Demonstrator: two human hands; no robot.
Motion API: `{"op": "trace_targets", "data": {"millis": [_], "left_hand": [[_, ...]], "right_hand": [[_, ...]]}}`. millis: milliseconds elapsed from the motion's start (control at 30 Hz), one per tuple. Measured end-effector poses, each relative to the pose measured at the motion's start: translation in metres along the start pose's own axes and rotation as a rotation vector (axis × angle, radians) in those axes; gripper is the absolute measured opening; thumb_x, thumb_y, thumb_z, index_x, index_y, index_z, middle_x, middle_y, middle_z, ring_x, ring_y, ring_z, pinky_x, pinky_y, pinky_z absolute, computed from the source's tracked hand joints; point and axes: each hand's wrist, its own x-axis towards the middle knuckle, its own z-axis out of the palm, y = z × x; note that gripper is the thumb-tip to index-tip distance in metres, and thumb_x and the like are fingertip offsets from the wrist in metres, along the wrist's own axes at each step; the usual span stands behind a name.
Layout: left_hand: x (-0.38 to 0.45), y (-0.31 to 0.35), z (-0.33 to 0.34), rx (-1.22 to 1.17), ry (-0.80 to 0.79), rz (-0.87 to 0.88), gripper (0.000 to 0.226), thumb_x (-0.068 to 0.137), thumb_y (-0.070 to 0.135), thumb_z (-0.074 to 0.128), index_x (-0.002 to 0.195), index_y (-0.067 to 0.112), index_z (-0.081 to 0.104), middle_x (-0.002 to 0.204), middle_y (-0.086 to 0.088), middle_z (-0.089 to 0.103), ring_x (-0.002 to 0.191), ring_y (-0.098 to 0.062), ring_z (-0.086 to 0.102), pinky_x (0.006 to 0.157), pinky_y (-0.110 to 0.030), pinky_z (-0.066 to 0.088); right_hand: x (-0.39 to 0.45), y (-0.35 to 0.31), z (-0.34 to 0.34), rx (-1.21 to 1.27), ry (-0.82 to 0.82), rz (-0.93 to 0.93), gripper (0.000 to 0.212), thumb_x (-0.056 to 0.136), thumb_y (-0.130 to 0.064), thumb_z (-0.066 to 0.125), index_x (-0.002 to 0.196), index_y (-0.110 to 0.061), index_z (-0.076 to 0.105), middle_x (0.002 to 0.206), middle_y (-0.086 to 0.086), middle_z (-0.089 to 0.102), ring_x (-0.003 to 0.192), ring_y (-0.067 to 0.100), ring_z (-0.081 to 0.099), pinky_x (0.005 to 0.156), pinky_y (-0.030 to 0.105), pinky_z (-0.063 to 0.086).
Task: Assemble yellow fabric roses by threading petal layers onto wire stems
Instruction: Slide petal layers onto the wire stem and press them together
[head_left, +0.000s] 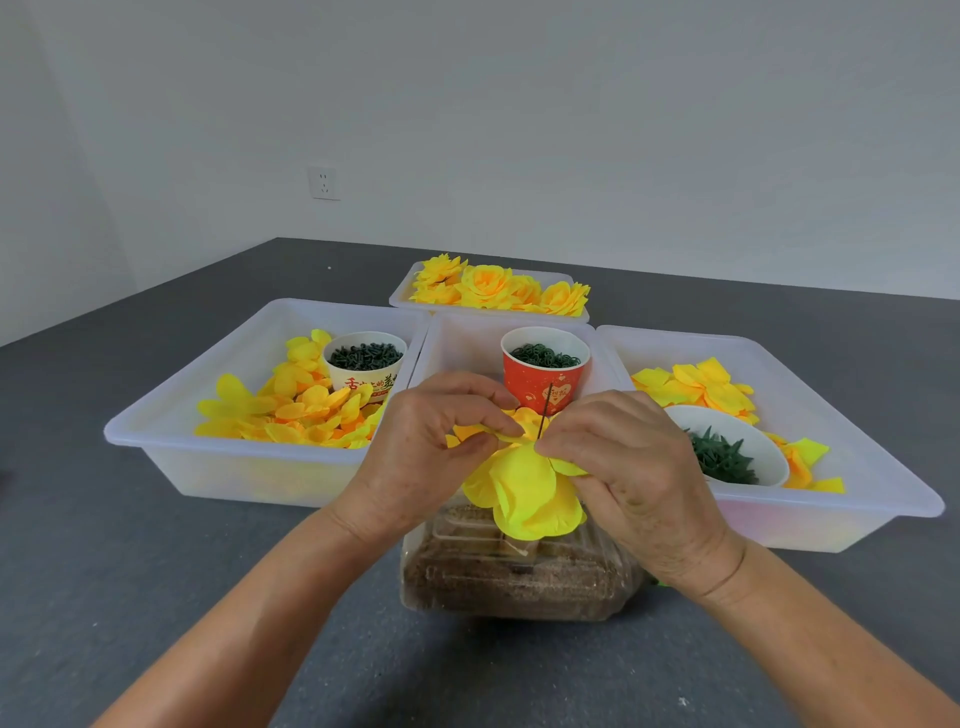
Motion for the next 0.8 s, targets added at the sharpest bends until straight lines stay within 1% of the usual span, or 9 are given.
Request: {"op": "trace_targets", "data": {"millis": [67,133,200,267,333,433,633,733,800], "left_hand": [[0.000,-0.001,0.001,0.013,-0.004,0.004,0.037,0.072,-0.015,0.069,0.083,0.020,0.072,0.095,0.001,0.067,0.096,-0.016,0.064,0.082,-0.032,0.051],[0.000,-0.003,0.002,0.032,-0.007,0.007,0.036,0.071,-0.016,0.068,0.082,0.018,0.073,0.094,0.003,0.066,0.096,-0.017,0.063,0.083,-0.028,0.050],[0.000,-0.004,0.003,0.051,-0.009,0.007,0.031,0.071,-0.016,0.068,0.081,0.013,0.075,0.093,0.005,0.065,0.097,-0.018,0.063,0.084,-0.024,0.049],[0.000,-0.005,0.004,0.069,-0.004,0.015,0.027,0.071,-0.015,0.069,0.080,0.011,0.075,0.092,0.006,0.065,0.096,-0.019,0.063,0.084,-0.022,0.049],[0.000,-0.006,0.005,0.087,0.006,0.031,0.026,0.071,-0.014,0.070,0.079,0.010,0.076,0.091,0.006,0.065,0.095,-0.019,0.063,0.084,-0.022,0.049],[0.000,-0.008,0.005,0.096,0.011,0.045,0.025,0.071,-0.013,0.070,0.079,0.009,0.076,0.091,0.007,0.064,0.094,-0.020,0.063,0.083,-0.025,0.049],[0.000,-0.006,0.003,0.095,-0.016,0.052,0.025,0.071,-0.013,0.070,0.082,0.009,0.076,0.093,0.004,0.067,0.094,-0.018,0.063,0.085,-0.025,0.049],[0.000,-0.003,-0.001,0.000,-0.038,-0.057,0.040,0.074,-0.008,0.071,0.095,0.025,0.070,0.100,0.008,0.068,0.092,-0.003,0.061,0.084,-0.022,0.048],[0.000,-0.001,-0.005,-0.141,-0.076,-0.176,0.042,0.076,-0.005,0.070,0.101,0.027,0.066,0.103,0.008,0.070,0.093,-0.002,0.062,0.087,-0.029,0.050]], "right_hand": [[0.001,-0.001,-0.001,-0.012,-0.018,-0.007,0.025,0.061,0.013,0.072,0.080,-0.004,0.074,0.079,0.009,0.068,0.074,0.029,0.064,0.068,0.035,0.045],[0.002,-0.002,-0.002,-0.015,-0.031,-0.019,0.030,0.056,0.016,0.069,0.079,-0.003,0.074,0.079,0.009,0.067,0.073,0.030,0.063,0.067,0.037,0.047],[0.002,-0.003,-0.003,-0.028,-0.031,-0.043,0.029,0.060,0.016,0.062,0.079,-0.003,0.074,0.077,0.010,0.067,0.072,0.031,0.063,0.067,0.038,0.047],[0.003,-0.004,-0.003,-0.053,-0.015,-0.065,0.026,0.070,0.012,0.056,0.080,-0.003,0.075,0.075,0.009,0.066,0.071,0.030,0.063,0.068,0.037,0.046],[0.003,-0.004,-0.003,-0.077,0.000,-0.055,0.022,0.070,0.011,0.063,0.083,-0.002,0.074,0.074,0.009,0.067,0.072,0.029,0.064,0.070,0.036,0.045],[0.002,-0.004,-0.003,-0.069,-0.004,-0.008,0.023,0.062,0.010,0.075,0.081,-0.002,0.073,0.078,0.009,0.068,0.076,0.030,0.065,0.071,0.037,0.042],[0.001,-0.004,-0.003,-0.048,-0.032,0.003,0.020,0.064,0.009,0.070,0.080,-0.003,0.073,0.079,0.008,0.067,0.077,0.030,0.063,0.068,0.036,0.042],[0.001,-0.004,-0.004,-0.005,-0.036,0.021,0.015,0.073,0.003,0.062,0.081,-0.004,0.073,0.080,0.006,0.068,0.078,0.030,0.063,0.068,0.038,0.043],[0.002,-0.003,-0.004,0.043,-0.035,0.050,0.014,0.073,0.002,0.064,0.081,-0.004,0.074,0.080,0.006,0.069,0.078,0.031,0.064,0.067,0.040,0.045]]}}
